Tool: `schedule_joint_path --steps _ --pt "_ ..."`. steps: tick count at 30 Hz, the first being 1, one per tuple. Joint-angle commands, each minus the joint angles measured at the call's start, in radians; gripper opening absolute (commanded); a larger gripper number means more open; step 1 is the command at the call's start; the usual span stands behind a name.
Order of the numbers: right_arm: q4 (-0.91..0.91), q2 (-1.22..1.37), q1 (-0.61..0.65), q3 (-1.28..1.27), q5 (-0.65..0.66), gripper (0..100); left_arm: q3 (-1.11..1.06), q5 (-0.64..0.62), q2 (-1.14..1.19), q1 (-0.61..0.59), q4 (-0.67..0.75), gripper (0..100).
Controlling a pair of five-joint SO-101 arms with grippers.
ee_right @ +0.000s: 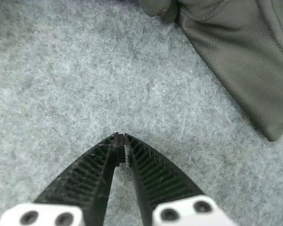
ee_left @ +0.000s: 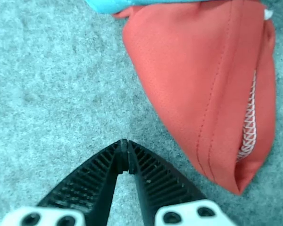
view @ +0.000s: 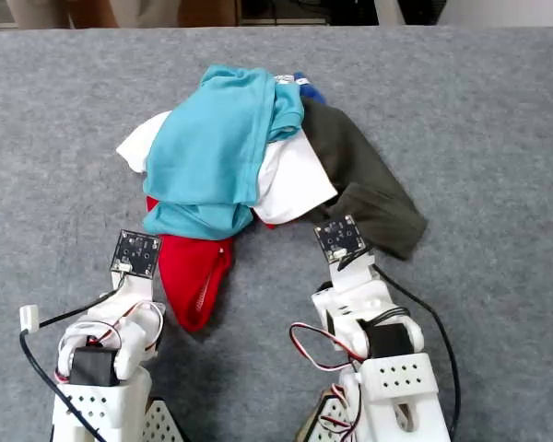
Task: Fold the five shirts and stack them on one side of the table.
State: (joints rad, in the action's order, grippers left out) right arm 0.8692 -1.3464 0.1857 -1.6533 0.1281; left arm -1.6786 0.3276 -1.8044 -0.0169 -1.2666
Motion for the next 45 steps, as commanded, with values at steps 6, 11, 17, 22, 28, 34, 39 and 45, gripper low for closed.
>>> schedule_joint_path --steps 6,11,17,22,28,34,39,45 --pt "0.015 0.016 0.007 0.444 0.008 0.9 -0.012 -0.003 -0.001 0.005 -0.002 2" --pt "-0.049 0.272 0.128 0.720 0.003 0.9 -0.012 -0.003 -0.001 0.005 -0.002 2" --pt "0.002 0.777 0.228 1.124 0.002 15.4 -0.012 -0.003 -0.001 0.005 -0.002 2" --pt "0.175 1.142 0.357 1.488 0.002 42.6 -0.012 -0.003 -0.001 0.005 -0.002 2" --pt "0.216 1.583 0.406 1.860 0.002 50.0 -0.012 -0.003 -0.001 0.005 -0.002 2" --pt "0.362 1.920 0.397 2.221 0.009 28.4 -0.012 -0.003 -0.001 0.005 -0.002 2" --pt "0.559 2.035 0.378 2.574 0.038 2.9 -0.012 -0.003 -0.001 0.005 -0.002 2" --pt "0.862 2.057 0.371 2.974 0.087 0.2 -0.012 -0.003 -0.001 0.005 -0.002 2"
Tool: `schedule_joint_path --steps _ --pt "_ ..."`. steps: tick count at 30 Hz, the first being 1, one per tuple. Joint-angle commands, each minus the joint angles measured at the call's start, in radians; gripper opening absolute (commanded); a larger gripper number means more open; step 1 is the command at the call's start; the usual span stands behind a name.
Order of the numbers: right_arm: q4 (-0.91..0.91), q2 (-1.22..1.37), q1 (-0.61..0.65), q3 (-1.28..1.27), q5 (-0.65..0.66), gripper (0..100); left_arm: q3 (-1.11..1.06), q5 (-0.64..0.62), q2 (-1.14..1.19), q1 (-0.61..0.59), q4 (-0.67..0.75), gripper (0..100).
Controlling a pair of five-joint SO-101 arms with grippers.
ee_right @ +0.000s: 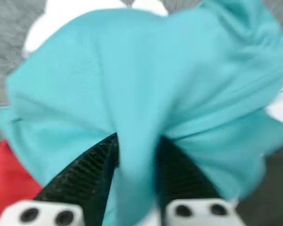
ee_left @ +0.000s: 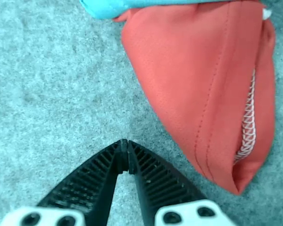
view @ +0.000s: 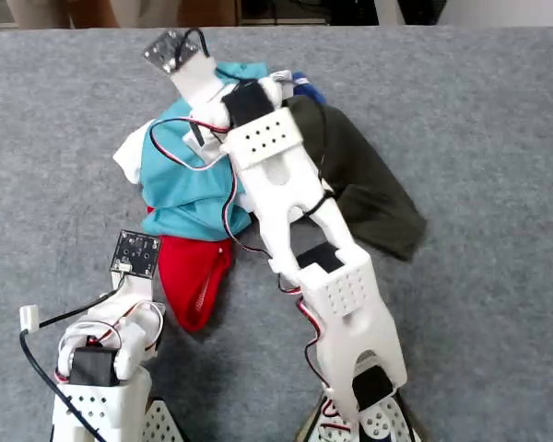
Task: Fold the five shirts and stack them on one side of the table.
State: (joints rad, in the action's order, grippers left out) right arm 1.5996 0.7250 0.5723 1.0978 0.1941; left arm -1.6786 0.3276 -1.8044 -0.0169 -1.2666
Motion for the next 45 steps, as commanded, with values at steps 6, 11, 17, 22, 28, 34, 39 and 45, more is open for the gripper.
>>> schedule_joint_path --steps 6,11,17,22,28,34,39,45 --pt "0.189 -0.077 -0.064 0.510 0.048 0.2 -0.012 -0.003 -0.001 0.005 -0.002 2" --pt "0.189 -0.248 -0.122 0.529 0.049 0.2 -0.012 -0.003 -0.001 0.008 -0.002 2" --pt "0.187 -0.456 -0.331 0.553 0.049 0.2 -0.012 -0.003 -0.001 0.009 -0.002 2" --pt "0.187 -0.579 -0.685 0.541 0.049 0.2 -0.012 -0.005 0.001 0.009 -0.003 2" --pt "0.187 -0.564 -1.018 0.423 0.049 0.2 -0.003 0.002 -0.001 0.000 0.011 2" --pt "0.189 -0.561 -1.125 -0.166 0.147 0.2 0.060 -0.029 0.005 -0.069 0.146 25" --pt "0.023 -0.565 -1.115 -0.748 0.241 0.2 0.305 -0.132 0.027 -0.072 0.094 27" --pt "-0.440 -0.630 -1.087 -1.360 0.305 0.2 0.632 -0.201 0.381 -0.023 0.083 27"
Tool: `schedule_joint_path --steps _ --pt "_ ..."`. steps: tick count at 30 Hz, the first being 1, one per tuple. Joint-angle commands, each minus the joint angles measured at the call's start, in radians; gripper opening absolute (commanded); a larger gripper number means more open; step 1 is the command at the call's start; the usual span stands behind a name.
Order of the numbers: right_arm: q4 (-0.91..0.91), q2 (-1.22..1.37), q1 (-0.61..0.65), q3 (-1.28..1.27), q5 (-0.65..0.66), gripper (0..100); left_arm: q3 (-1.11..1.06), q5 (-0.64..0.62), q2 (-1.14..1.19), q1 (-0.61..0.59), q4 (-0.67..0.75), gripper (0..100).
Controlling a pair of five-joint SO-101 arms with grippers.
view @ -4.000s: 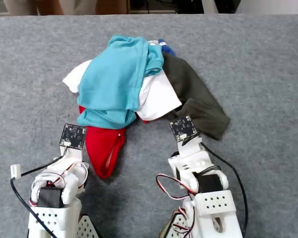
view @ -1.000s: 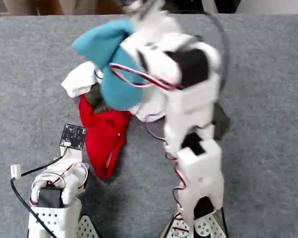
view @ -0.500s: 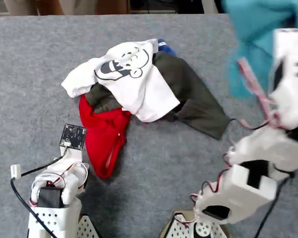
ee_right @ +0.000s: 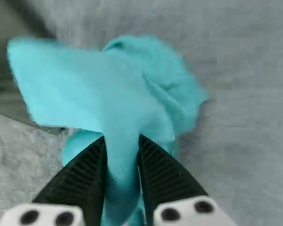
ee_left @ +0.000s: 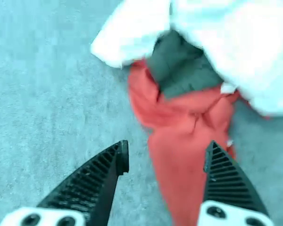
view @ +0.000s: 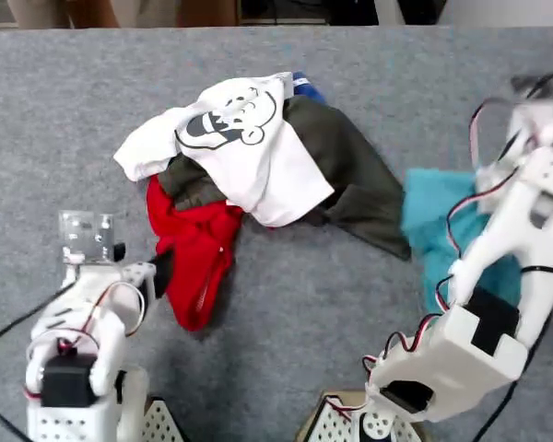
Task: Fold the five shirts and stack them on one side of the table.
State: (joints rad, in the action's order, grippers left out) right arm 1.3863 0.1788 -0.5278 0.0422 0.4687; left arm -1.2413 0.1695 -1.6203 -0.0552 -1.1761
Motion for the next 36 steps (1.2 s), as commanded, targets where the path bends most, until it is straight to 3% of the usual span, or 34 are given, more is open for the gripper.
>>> schedule_joint_path --steps 1,6,12,17,23,32,36 --pt "-0.296 -0.101 0.021 -0.389 0.037 0.2 0.258 -0.057 0.297 0.015 -0.011 27" --pt "-0.589 -0.177 0.050 -0.702 0.034 0.2 0.628 -0.107 0.802 0.058 -0.110 27" --pt "-0.694 -0.232 0.061 -0.788 0.032 0.2 1.060 -0.161 1.279 0.224 -0.212 27" --pt "-0.704 -0.237 0.081 -0.803 0.032 0.2 1.376 -0.221 1.616 0.299 -0.186 27" --pt "-0.704 -0.236 0.085 -0.803 0.034 0.2 1.778 -0.307 2.052 0.302 -0.169 27" --pt "-0.706 -0.234 0.085 -0.803 0.032 0.2 2.394 -0.295 2.695 0.308 -0.193 26" --pt "-0.707 -0.234 0.085 -0.803 0.032 0.2 2.604 -0.219 2.879 0.310 -0.316 15"
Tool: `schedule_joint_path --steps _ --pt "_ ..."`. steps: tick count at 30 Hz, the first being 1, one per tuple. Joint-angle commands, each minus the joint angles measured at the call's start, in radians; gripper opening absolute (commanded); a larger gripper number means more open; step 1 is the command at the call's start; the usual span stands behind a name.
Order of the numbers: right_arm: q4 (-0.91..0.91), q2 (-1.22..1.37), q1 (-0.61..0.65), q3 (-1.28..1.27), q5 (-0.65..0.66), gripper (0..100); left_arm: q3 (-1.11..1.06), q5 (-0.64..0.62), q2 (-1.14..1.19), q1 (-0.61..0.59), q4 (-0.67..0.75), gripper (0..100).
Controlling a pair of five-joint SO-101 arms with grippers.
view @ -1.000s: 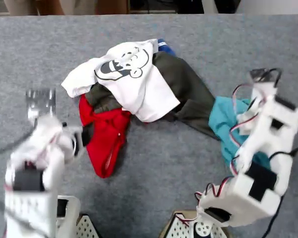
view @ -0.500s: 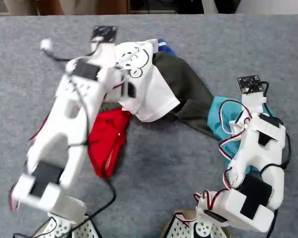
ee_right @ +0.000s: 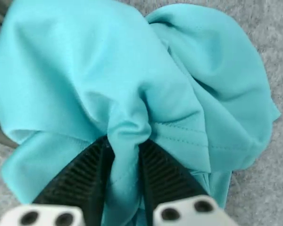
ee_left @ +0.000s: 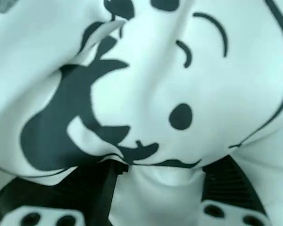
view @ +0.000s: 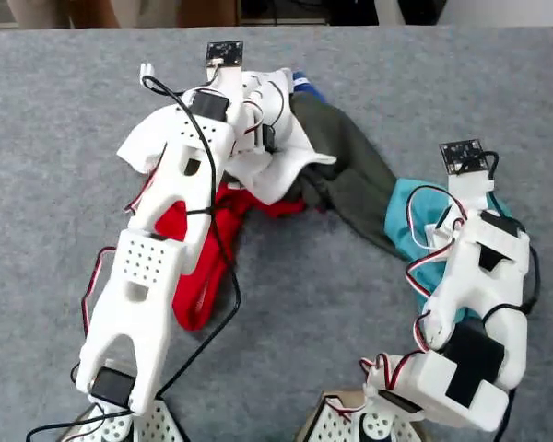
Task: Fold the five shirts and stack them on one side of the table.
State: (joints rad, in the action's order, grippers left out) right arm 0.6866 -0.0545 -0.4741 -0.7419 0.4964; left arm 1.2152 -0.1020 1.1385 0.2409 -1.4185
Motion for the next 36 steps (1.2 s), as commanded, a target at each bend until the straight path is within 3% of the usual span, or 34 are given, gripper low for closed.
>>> schedule_joint_path --steps 1,3,8,14,17,25,36 --pt "-0.008 -0.001 0.031 -0.019 0.005 0.2 0.210 0.086 0.143 0.015 -0.120 11" --pt "-0.011 -0.001 0.031 -0.019 -0.012 0.2 0.298 0.170 0.183 0.028 -0.201 2" --pt "-0.011 -0.002 0.031 -0.019 -0.015 0.2 0.364 0.321 0.239 0.029 -0.324 2" --pt "-0.011 -0.001 0.030 -0.019 -0.015 0.2 0.454 0.262 0.202 -0.164 -0.341 2" --pt "-0.012 0.001 0.030 -0.019 -0.015 0.2 0.420 0.207 0.085 -0.295 -0.344 2" --pt "-0.012 0.002 0.030 -0.019 -0.015 0.2 0.397 0.204 -0.268 -0.559 -0.344 2" --pt "-0.012 0.002 0.038 -0.019 -0.015 0.2 0.385 0.201 -0.567 -0.806 -0.342 2"
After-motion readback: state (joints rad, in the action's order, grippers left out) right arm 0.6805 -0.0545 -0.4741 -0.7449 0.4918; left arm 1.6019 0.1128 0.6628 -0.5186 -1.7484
